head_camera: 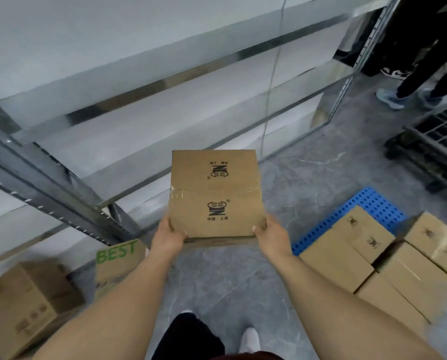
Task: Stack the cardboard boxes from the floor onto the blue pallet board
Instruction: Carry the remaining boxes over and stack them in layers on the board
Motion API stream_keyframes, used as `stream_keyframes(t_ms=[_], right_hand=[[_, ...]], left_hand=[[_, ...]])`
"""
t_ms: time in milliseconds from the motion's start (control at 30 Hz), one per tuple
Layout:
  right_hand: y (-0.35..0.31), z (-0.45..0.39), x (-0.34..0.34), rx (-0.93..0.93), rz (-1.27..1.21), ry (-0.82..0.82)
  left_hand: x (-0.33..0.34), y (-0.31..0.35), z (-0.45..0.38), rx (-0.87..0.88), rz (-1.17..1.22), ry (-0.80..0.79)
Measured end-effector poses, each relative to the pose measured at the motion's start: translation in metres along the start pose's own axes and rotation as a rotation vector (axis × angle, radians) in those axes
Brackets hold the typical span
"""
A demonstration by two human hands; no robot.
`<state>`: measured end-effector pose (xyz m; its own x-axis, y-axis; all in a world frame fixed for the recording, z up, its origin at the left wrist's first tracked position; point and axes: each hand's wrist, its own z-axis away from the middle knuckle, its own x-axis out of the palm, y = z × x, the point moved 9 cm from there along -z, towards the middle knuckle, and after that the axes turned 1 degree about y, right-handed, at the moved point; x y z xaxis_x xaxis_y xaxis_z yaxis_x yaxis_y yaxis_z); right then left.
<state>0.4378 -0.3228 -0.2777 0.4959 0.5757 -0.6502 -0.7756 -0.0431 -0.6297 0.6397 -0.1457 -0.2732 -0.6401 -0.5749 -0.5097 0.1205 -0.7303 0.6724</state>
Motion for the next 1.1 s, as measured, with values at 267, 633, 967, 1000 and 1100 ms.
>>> stream_keyframes(t_ms=[267,633,967,1000,1100], right_hand=[[0.009,-0.062,-0.039,0.184,-0.096,0.18],[-0.017,-0.105,-0.085,0.391,-0.297,0.417],[0.043,-0.126,-0.122,0.59,-0.43,0.557],[0.05,-0.133,-0.129,0.6,-0.439,0.566],[0.071,-0.159,-0.156,0.625,-0.464,0.604]], left_hand=[[0.057,0.096,-0.079,0.151,-0.138,-0.187],[0.112,0.226,-0.156,0.358,-0.295,-0.452],[0.223,0.293,-0.162,0.493,-0.48,-0.66],[0.237,0.303,-0.163,0.504,-0.498,-0.671],[0.282,0.338,-0.163,0.539,-0.511,-0.705]])
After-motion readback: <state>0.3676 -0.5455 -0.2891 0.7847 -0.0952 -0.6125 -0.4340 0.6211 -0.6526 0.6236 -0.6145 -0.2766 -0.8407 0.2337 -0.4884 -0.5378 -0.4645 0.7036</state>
